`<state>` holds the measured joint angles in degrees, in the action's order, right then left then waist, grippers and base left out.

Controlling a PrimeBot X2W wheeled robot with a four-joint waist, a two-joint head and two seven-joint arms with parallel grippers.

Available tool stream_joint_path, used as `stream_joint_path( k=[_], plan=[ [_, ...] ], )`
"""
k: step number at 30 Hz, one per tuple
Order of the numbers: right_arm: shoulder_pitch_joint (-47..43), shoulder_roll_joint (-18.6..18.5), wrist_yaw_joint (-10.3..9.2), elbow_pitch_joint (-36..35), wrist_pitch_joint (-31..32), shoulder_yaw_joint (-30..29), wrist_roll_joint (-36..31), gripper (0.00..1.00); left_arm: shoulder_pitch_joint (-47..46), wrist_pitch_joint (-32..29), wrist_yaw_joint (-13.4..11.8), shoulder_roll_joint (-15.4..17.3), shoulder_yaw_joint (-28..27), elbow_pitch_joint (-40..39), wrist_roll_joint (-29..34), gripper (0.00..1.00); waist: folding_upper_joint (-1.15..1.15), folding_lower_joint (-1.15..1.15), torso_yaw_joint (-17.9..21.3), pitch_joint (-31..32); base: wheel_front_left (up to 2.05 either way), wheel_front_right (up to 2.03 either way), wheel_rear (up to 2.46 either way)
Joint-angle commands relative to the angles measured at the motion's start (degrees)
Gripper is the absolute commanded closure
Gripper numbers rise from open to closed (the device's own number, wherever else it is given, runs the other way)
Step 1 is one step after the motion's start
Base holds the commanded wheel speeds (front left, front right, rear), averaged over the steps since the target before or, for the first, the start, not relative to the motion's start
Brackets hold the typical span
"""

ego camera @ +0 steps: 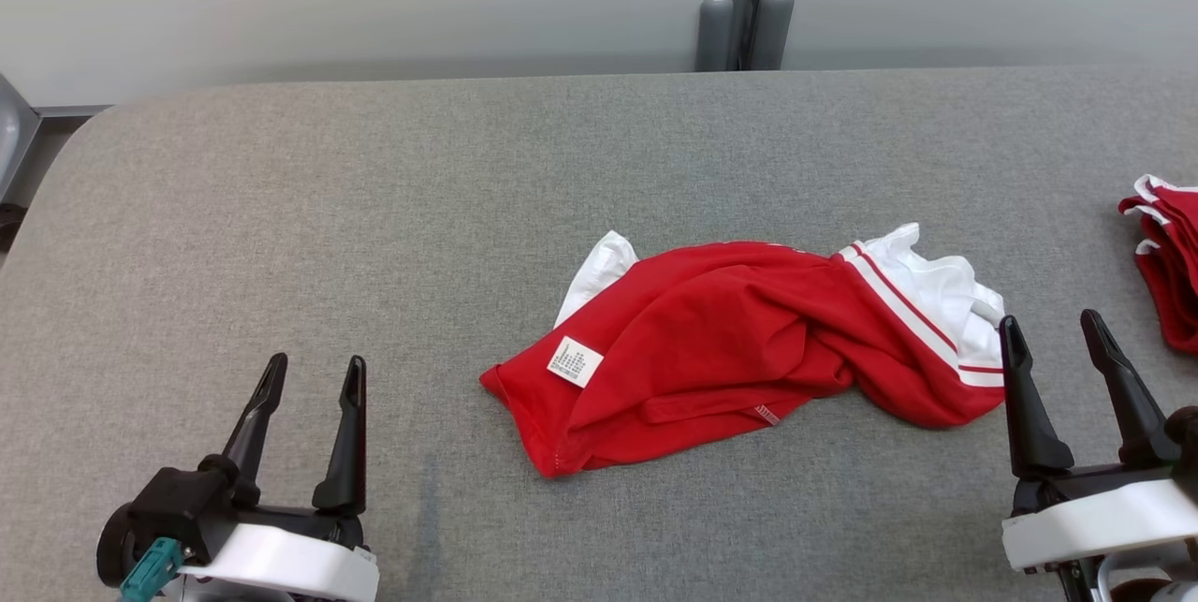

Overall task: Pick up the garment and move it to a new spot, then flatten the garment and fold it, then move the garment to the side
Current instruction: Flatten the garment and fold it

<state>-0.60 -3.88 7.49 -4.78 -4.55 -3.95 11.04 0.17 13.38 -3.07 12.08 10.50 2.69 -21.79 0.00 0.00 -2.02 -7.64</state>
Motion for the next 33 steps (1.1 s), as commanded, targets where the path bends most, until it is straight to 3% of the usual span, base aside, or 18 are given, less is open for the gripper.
stream_joint_path(
  k=[1, 11, 23, 33],
  plan=[
    [-0.6, 0.0, 0.01, -0.7, 0.3, -0.2, 0.0, 0.00, 0.4, -0.2, -0.2, 0.4, 0.1, -0.4, -0.3, 0.00, 0.00, 0.00, 0.0, -0.2, 0.00, 0.00, 0.00],
    [-0.2, 0.5, 0.01, -1.0, 0.5, -0.1, 0.0, 0.00, -0.1, -1.1, -0.4, 0.4, 1.2, -1.6, -0.4, 0.00, 0.00, 0.00, -0.3, -0.7, 0.00, 0.00, 0.00],
    [1.4, 0.7, 0.01, -1.1, 1.1, 0.8, -0.3, 0.00, 0.0, -10.6, 6.9, -2.6, 14.0, -3.8, -1.9, 0.00, 0.00, 0.00, 0.1, -4.2, 0.00, 0.00, 0.00],
    [1.9, 0.8, 0.01, -0.8, 0.8, 0.8, -0.1, 0.00, -2.3, -12.2, 7.1, -2.3, 16.3, 2.2, -0.8, 0.00, 0.00, 0.00, 1.8, -5.9, 0.00, 0.00, 0.00]
  ],
)
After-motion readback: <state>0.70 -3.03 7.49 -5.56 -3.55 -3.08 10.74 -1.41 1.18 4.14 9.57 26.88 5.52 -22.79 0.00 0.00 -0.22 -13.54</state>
